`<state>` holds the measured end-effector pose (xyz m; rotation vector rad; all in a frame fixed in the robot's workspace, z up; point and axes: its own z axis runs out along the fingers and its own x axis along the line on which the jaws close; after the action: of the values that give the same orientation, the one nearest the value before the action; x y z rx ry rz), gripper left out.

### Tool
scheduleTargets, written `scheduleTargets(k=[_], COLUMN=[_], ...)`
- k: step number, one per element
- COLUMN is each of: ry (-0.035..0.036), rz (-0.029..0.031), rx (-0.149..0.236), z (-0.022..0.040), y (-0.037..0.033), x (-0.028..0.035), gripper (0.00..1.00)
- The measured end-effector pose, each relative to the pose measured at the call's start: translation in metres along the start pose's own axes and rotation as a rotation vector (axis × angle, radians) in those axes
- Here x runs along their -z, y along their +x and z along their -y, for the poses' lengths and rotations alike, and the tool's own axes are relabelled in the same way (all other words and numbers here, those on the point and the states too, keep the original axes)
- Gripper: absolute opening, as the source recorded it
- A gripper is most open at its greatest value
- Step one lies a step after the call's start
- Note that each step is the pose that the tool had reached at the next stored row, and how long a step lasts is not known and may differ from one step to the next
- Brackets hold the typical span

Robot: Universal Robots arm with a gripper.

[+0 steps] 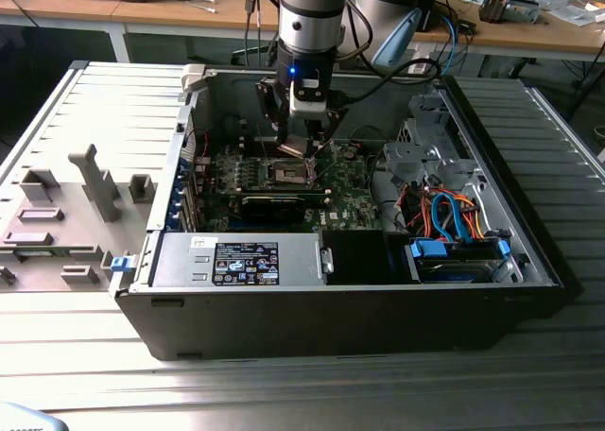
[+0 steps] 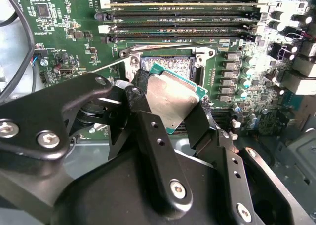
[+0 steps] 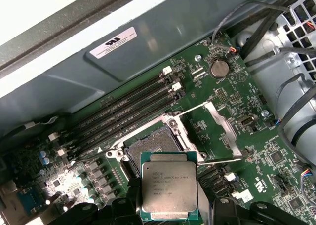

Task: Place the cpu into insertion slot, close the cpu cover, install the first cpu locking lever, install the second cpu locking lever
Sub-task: 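Place the cpu into insertion slot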

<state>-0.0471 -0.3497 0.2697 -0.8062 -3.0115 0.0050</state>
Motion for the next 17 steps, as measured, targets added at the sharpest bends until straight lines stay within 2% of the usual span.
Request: scheduleTargets(k=[17], ry=[-0.0003], rz=[-0.0001], rx=[-0.018], z=[0.0000], y=[0.0000], x=[-0.0005], gripper=[0.55])
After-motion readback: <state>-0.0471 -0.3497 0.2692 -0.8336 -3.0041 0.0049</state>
